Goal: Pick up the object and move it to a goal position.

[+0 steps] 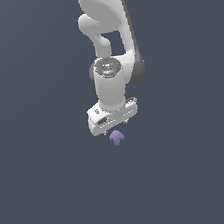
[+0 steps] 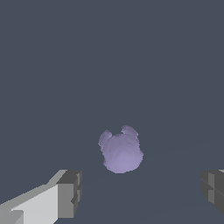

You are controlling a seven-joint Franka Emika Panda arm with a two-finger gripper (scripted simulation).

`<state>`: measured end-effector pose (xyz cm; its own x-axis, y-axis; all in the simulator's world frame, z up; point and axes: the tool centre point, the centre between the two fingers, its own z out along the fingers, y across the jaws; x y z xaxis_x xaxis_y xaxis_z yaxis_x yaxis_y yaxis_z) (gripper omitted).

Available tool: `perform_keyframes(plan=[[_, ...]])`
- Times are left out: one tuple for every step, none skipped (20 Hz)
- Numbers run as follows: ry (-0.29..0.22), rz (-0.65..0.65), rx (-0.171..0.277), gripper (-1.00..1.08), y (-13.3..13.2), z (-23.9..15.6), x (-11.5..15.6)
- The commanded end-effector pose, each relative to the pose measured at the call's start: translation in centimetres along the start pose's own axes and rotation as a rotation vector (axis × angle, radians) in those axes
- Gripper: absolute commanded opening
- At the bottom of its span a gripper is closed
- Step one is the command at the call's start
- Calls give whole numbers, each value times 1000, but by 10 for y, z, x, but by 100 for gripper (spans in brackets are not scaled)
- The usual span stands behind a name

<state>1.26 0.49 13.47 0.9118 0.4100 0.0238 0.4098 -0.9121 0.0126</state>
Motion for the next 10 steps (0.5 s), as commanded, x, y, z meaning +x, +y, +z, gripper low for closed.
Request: perform_keyframes(plan=[[-6,-67,3,100,-1,11,-2],[-9,-90,4,100,-1,15,-3],[-10,-112,5,100,-2,19,-4],[-12,-132,6,100,-2,23,-4],[-14,-151,7,100,-3,26,-5],[-15,-168,9,100,-3,29,-6],[-17,-183,10,100,-3,31,-6],[-18,-197,11,100,-4,34,-7],[-19,-210,12,100,-4,36,-7],[-19,-221,13,100,-4,38,-8]])
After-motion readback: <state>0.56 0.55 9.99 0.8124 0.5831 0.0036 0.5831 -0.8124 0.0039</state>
